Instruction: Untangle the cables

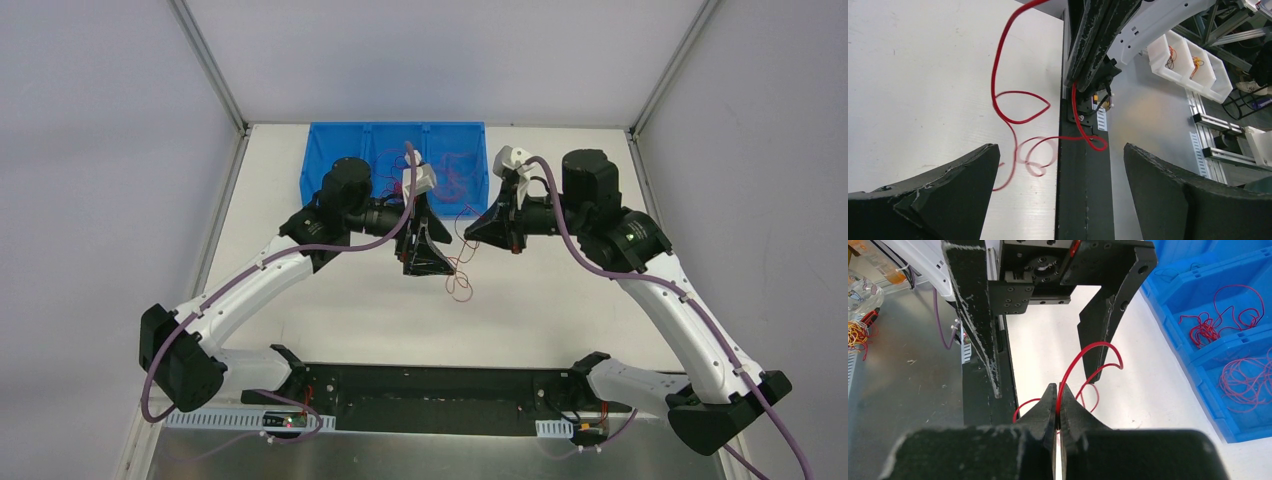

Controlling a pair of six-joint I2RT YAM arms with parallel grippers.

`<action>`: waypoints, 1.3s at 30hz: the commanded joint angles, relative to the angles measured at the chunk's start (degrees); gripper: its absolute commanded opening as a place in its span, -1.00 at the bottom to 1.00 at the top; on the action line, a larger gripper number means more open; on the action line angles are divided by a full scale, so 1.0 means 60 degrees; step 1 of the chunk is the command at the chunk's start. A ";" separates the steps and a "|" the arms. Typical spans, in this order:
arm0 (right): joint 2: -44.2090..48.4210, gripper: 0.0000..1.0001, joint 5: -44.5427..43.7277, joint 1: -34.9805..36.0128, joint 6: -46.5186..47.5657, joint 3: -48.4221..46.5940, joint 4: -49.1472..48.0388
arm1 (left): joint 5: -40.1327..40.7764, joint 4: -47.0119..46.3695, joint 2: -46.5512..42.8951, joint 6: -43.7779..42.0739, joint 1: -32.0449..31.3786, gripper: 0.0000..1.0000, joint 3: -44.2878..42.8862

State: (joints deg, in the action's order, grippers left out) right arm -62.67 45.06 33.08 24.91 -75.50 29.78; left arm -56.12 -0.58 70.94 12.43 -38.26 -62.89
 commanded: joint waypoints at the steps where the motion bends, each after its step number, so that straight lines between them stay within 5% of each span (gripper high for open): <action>1: 0.0080 -1.00 0.0080 0.0043 -0.0129 -0.0015 -0.0582 | 0.0100 -0.0850 0.0109 0.0426 -0.0069 0.98 -0.0129; 15: -0.0124 -1.00 -0.0462 0.0331 -0.1215 0.0008 -0.1508 | 0.1604 -0.2634 0.0505 0.1947 -0.0420 0.92 0.0211; 19: -0.0080 -1.00 -0.0533 0.0339 -0.1507 0.0140 -0.1681 | 0.2012 -0.2750 0.0492 0.2118 -0.0424 0.37 0.0249; 24: -0.0041 -1.00 -0.0828 0.0333 -0.1528 0.0265 -0.1747 | 0.1751 -0.2960 0.0562 0.2298 -0.0434 -0.88 0.0110; 28: -0.0044 -0.98 -0.1510 0.0319 -0.1514 0.0254 -0.1747 | 0.2196 -0.2379 0.0467 0.2287 -0.0329 -1.00 0.0029; 29: -0.0023 -0.72 -0.1787 0.0293 -0.1503 0.0251 -0.1745 | 0.2225 -0.2297 0.0462 0.2422 -0.0202 -1.00 0.0013; 30: 0.0017 -0.16 -0.2099 0.0270 -0.1507 0.0290 -0.1716 | 0.2260 -0.2127 0.0459 0.2396 -0.0082 -1.00 -0.0026; 31: 0.0080 0.20 -0.2402 0.0228 -0.1517 0.0343 -0.1708 | 0.2365 -0.1840 0.0452 0.2221 0.0093 -1.00 -0.0084; 32: 0.0150 0.44 -0.2744 0.0177 -0.1551 0.0413 -0.1704 | 0.2505 -0.1541 0.0433 0.1873 0.0279 -1.00 -0.0177; 36: 0.0503 0.97 -0.3707 -0.0117 -0.1681 0.0710 -0.1658 | 0.2965 -0.0895 0.0873 0.0797 0.1594 -1.00 -0.0834; 39: 0.0671 0.99 -0.3963 -0.0388 -0.1725 0.0828 -0.1628 | 0.2962 -0.0800 0.1794 0.0285 0.2548 -1.00 -0.1833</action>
State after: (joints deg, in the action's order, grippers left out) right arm -61.52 26.68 32.60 15.59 -71.09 21.39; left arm -40.75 -6.37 76.66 20.34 -29.30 -65.87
